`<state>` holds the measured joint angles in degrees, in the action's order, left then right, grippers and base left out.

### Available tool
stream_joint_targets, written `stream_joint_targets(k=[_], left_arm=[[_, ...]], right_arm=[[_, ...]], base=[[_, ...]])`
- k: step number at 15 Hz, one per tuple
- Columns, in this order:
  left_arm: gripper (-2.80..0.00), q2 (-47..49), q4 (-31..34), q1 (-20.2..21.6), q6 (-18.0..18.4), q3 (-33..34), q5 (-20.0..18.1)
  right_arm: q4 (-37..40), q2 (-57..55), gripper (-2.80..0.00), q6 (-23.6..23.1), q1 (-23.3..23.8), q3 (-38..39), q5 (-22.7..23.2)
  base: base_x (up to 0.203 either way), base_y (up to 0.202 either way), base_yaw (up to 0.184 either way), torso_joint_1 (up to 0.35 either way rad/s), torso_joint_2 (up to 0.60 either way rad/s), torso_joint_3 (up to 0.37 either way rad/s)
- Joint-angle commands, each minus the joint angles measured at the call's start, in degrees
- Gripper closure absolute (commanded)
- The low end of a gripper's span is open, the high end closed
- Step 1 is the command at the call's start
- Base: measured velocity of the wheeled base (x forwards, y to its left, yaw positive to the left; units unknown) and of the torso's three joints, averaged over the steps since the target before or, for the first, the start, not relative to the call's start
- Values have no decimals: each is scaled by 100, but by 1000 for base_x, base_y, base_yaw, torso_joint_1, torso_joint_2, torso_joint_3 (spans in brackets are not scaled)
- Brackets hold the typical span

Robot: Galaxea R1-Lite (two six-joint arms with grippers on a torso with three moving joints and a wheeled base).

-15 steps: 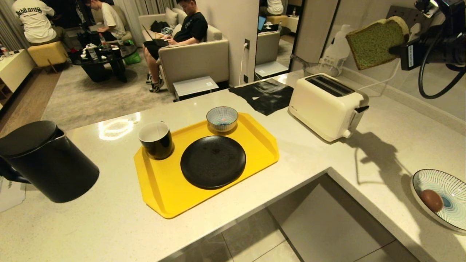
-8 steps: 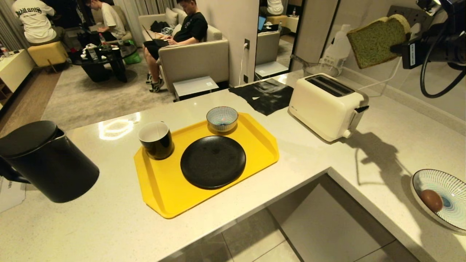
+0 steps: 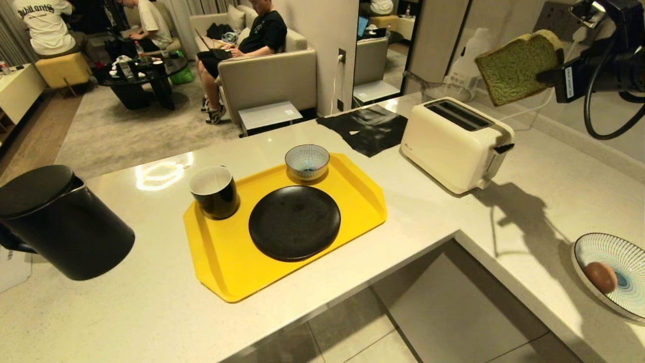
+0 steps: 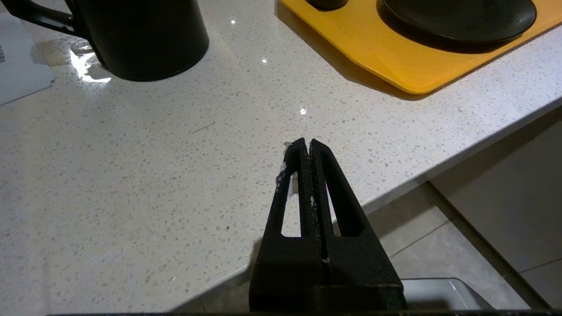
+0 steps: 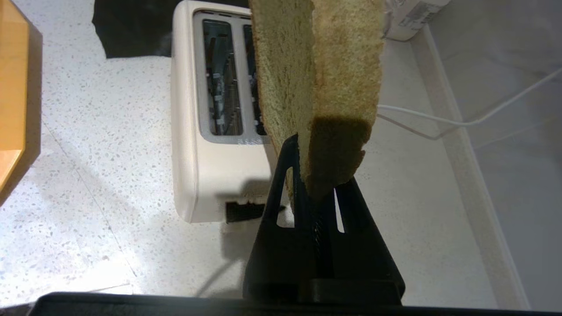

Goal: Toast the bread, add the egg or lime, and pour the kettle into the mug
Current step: Put the bread slices in the toaster

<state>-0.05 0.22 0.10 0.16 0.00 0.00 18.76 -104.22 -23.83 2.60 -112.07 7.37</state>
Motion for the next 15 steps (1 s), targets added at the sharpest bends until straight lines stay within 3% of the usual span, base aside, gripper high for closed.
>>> stream_joint_targets(k=[1, 7, 15], left_arm=[[0, 5, 3, 8, 2, 0, 0], [0, 5, 4, 8, -7, 0, 0], [0, 5, 4, 8, -7, 0, 0]], right_arm=[[2, 15, 0, -8, -142, 1, -20], [-541, -176, 0, -7, -293, -43, -272], [-563, -359, 0, 1, -287, -43, -398]], base=[[0, 0, 0, -2, 2, -163], [0, 0, 0, 3, 1, -111], [0, 0, 0, 0, 0, 0]])
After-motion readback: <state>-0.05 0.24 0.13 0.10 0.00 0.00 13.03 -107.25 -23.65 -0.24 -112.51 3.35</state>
